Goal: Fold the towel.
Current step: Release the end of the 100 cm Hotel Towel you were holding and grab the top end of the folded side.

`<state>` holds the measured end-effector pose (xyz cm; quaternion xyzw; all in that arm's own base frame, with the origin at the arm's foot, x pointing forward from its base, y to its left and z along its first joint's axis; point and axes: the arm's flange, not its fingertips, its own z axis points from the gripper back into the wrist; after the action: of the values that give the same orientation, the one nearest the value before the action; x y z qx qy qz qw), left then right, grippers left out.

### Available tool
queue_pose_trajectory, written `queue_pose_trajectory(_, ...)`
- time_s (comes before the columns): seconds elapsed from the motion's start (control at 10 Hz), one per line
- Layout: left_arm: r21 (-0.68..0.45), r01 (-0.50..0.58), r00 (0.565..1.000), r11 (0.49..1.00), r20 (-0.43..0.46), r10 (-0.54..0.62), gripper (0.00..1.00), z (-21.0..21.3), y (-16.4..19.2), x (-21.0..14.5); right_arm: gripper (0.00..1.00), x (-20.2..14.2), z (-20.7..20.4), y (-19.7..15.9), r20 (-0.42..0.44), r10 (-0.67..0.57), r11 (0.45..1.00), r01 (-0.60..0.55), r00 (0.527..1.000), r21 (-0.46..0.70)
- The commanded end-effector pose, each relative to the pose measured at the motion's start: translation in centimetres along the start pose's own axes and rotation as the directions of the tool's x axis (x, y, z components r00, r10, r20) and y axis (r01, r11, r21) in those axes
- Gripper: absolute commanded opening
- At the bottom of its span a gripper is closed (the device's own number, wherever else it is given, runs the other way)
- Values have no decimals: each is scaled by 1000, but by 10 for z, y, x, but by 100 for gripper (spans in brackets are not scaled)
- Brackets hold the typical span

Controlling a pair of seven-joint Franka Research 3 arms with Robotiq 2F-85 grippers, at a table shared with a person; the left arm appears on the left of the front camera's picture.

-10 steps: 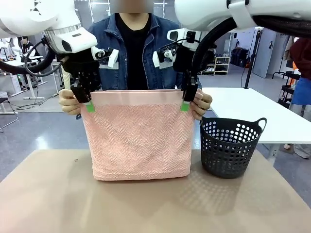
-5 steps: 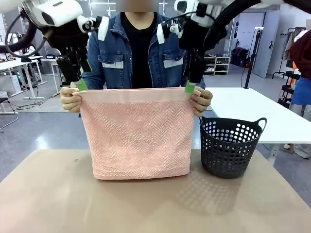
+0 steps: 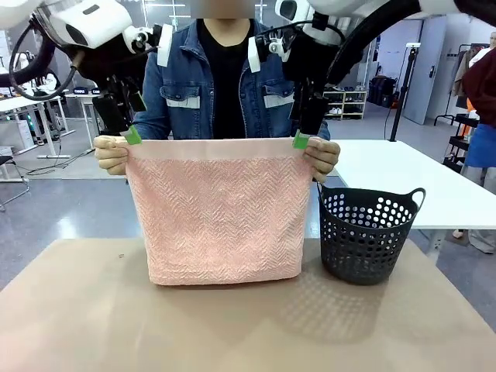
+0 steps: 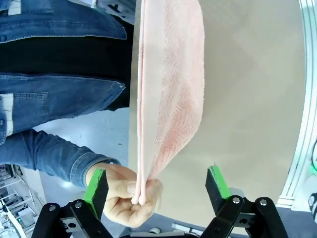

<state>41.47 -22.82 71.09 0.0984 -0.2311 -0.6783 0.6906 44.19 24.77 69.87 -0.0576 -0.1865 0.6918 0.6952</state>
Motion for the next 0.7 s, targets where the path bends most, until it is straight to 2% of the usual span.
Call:
queue_pose_trajectory(0.0, -1, -5, 1000, 1000, -26, 5, 100, -8, 9, 8, 100, 2, -7, -18, -26, 27, 1000, -27, 999, -4)
queue_pose_trajectory(0.3, -54, 0, 997, 999, -79, -5, 100, -35, 29, 11, 100, 11, -29, -39, -25, 42, 998, -40, 999, 56)
queue_pose_trajectory(0.6, -103, -3, 993, 995, -117, -9, 100, -67, 45, 9, 100, 13, -54, -52, -64, 21, 993, -14, 998, 114)
